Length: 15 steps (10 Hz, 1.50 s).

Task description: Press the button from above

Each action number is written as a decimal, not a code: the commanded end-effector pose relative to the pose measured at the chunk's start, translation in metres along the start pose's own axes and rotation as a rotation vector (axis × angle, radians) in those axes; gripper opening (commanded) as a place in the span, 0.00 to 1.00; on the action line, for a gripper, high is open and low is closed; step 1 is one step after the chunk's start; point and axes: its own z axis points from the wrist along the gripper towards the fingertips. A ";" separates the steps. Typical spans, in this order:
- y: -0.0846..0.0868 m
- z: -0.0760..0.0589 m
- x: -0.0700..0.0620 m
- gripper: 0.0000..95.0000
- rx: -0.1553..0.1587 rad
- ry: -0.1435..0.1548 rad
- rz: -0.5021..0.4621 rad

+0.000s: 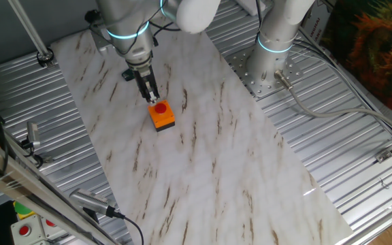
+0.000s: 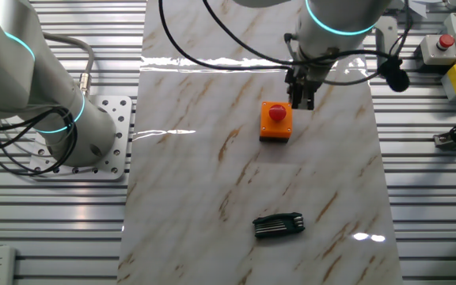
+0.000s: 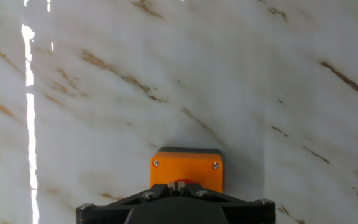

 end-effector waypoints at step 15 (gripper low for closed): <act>-0.038 -0.081 -0.025 0.00 0.027 -0.017 -0.024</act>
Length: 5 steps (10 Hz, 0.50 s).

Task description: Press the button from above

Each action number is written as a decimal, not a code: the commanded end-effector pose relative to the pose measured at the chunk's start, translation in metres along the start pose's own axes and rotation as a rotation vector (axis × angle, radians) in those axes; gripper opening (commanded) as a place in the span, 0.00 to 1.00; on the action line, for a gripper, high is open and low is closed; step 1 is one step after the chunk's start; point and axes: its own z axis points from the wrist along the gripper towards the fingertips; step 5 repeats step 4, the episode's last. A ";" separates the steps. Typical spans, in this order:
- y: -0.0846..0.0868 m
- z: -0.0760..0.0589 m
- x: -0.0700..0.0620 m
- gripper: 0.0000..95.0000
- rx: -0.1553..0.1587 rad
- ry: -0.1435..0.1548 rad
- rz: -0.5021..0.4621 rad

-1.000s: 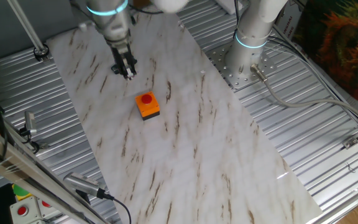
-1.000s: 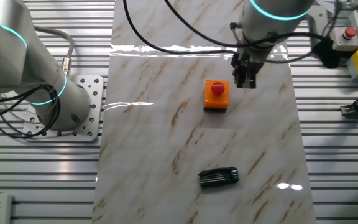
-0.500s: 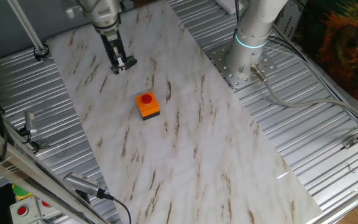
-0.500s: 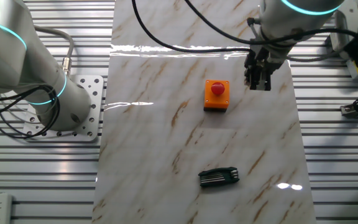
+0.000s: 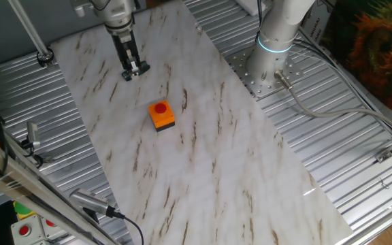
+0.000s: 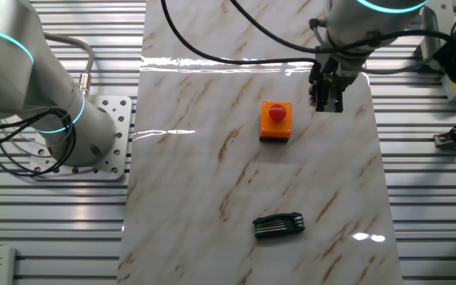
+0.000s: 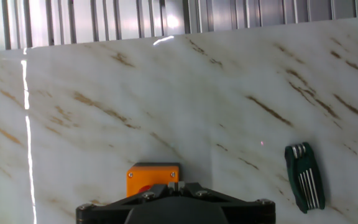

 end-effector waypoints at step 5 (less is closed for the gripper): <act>0.000 -0.002 0.003 0.00 0.001 0.000 -0.004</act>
